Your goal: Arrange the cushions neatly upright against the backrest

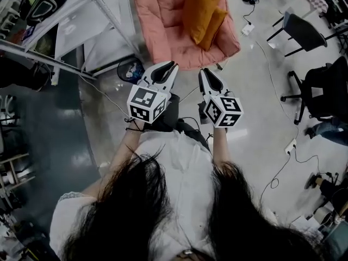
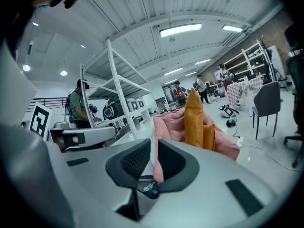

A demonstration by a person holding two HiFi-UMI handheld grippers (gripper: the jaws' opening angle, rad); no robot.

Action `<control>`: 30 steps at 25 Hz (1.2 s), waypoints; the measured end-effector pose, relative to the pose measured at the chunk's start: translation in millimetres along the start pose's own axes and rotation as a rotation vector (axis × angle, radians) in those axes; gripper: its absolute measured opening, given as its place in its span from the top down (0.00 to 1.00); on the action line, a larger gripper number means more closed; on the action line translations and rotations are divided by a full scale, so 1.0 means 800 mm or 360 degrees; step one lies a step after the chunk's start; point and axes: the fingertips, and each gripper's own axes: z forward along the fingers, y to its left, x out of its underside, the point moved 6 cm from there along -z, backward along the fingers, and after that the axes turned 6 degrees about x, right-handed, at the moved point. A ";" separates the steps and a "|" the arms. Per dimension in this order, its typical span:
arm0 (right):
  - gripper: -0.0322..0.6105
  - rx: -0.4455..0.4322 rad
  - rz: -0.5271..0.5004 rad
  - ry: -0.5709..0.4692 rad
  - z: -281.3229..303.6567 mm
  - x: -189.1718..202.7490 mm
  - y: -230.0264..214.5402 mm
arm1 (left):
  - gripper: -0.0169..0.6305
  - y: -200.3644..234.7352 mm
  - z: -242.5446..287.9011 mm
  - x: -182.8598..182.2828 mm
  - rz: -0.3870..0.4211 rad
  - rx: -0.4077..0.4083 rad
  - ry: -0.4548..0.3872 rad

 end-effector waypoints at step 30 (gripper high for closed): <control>0.86 0.0167 0.0060 0.0130 0.282 -0.081 -0.068 | 0.88 0.275 0.176 -0.041 -0.0129 0.0031 0.0067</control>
